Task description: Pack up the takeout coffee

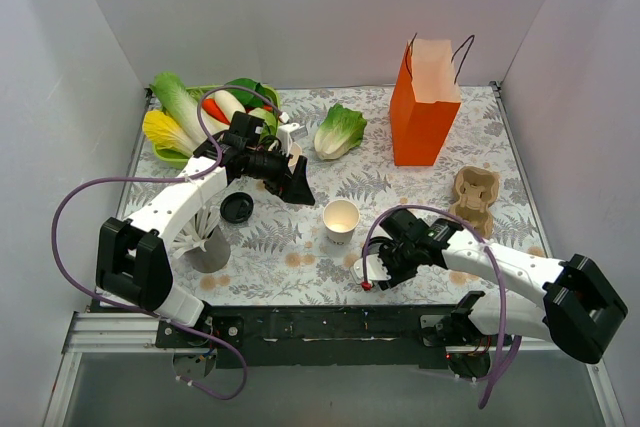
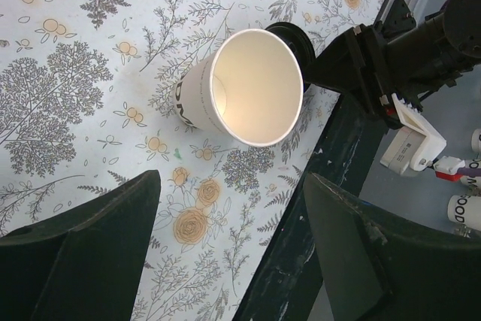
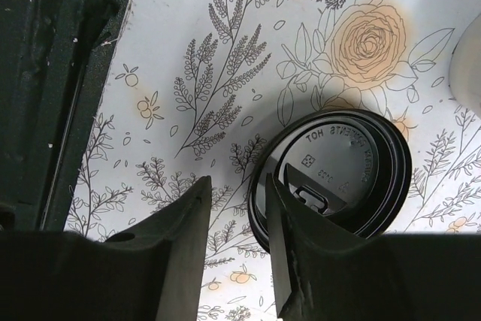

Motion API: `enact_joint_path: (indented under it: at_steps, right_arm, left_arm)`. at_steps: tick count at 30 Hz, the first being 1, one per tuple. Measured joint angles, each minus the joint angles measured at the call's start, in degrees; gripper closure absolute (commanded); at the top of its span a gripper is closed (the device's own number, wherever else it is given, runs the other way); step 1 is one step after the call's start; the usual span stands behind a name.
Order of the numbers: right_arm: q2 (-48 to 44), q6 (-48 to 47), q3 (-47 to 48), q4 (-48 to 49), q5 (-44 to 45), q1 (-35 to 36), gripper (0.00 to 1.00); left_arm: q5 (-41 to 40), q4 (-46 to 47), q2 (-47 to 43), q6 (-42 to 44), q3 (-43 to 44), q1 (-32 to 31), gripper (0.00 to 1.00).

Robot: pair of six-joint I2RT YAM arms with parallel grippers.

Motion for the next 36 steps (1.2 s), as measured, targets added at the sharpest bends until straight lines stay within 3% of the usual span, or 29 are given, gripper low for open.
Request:
enact_joint_path:
  at_steps: [11, 15, 20, 25, 30, 35, 36]
  right_arm:
    - [0.2, -0.2, -2.3, 3.4, 2.6, 0.5, 0.71]
    - [0.2, -0.2, -2.8, 4.8, 3.9, 0.7, 0.89]
    - [0.1, 0.5, -1.7, 2.8, 5.3, 0.7, 0.98]
    - [-1.0, 5.0, 9.2, -7.3, 4.6, 0.6, 0.99]
    - [-4.0, 13.8, 24.2, -14.9, -2.8, -0.9, 0.99]
    - [-4.4, 27.5, 31.3, -11.6, -15.4, -6.1, 0.99]
    - [-3.7, 30.6, 31.7, -10.1, -18.2, -7.3, 0.99]
  left_arm:
    - [-0.2, 0.0, 0.0, 0.0, -0.1, 0.0, 0.23]
    - [-0.4, 0.0, 0.0, 0.2, -0.1, 0.0, 0.23]
    - [-1.1, -0.4, 0.0, 0.7, -0.1, 0.0, 0.23]
    - [-2.2, -1.4, -0.3, 1.9, -0.2, 0.0, 0.23]
    - [-2.6, -1.4, -4.0, 4.0, -3.4, 0.0, 0.22]
    - [-3.6, 0.1, -7.8, 4.5, -5.5, 0.0, 0.19]
    - [-3.8, 0.6, -8.3, 4.4, -5.7, 0.0, 0.1]
